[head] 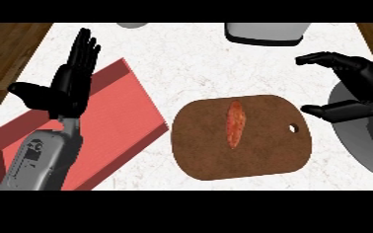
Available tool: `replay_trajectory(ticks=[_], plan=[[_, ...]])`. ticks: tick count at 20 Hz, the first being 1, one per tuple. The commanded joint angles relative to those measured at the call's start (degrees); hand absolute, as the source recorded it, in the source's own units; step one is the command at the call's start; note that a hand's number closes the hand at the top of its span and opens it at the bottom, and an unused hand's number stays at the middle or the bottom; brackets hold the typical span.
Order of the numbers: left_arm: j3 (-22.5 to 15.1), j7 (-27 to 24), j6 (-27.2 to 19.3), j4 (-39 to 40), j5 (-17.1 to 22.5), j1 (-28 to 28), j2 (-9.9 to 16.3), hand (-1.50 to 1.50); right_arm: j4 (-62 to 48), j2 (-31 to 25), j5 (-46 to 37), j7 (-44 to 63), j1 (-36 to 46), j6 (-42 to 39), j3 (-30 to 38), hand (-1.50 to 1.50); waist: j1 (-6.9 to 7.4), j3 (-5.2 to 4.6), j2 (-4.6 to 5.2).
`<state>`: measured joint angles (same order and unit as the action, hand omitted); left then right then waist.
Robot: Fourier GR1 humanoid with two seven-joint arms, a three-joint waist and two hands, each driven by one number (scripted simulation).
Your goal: Pick the sweet potato from the cutting board and place it in the pot
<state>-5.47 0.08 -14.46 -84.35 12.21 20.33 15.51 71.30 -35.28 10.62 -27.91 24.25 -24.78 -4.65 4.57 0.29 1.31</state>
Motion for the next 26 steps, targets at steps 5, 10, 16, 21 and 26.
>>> replay_trajectory(ticks=[5, 10, 16, 21, 26], plan=[[3.42, -0.04, 4.34, -2.43, 3.66, -3.38, 2.88, 0.00, -12.58, -3.80, -16.42, -25.05, 5.39, -2.96, -5.36, -1.50, -1.20, -0.14, -0.60], [3.82, 0.25, 3.79, -0.93, 3.03, -2.26, 2.31, 0.00, -13.47, -5.84, -25.15, -20.85, 11.78, -1.96, -12.90, -1.50, -2.30, -0.27, -0.84], [3.83, 1.01, 2.44, -1.60, 1.74, -3.01, 0.39, 0.00, -10.76, 0.34, -32.07, -13.55, 13.87, 0.93, -18.05, -1.50, -3.98, -0.29, -1.22], [5.08, 0.40, 2.70, -0.54, 0.35, -2.35, 0.68, 0.00, -13.52, 2.89, -35.96, -10.57, 16.71, -2.04, -19.33, -1.50, -4.04, -0.29, -1.15], [4.25, 3.77, 0.23, -3.90, -1.94, -2.68, -0.68, 0.00, -12.67, 5.04, -39.54, -6.48, 15.02, -3.38, -19.29, -1.50, -4.20, -0.28, -1.25]])
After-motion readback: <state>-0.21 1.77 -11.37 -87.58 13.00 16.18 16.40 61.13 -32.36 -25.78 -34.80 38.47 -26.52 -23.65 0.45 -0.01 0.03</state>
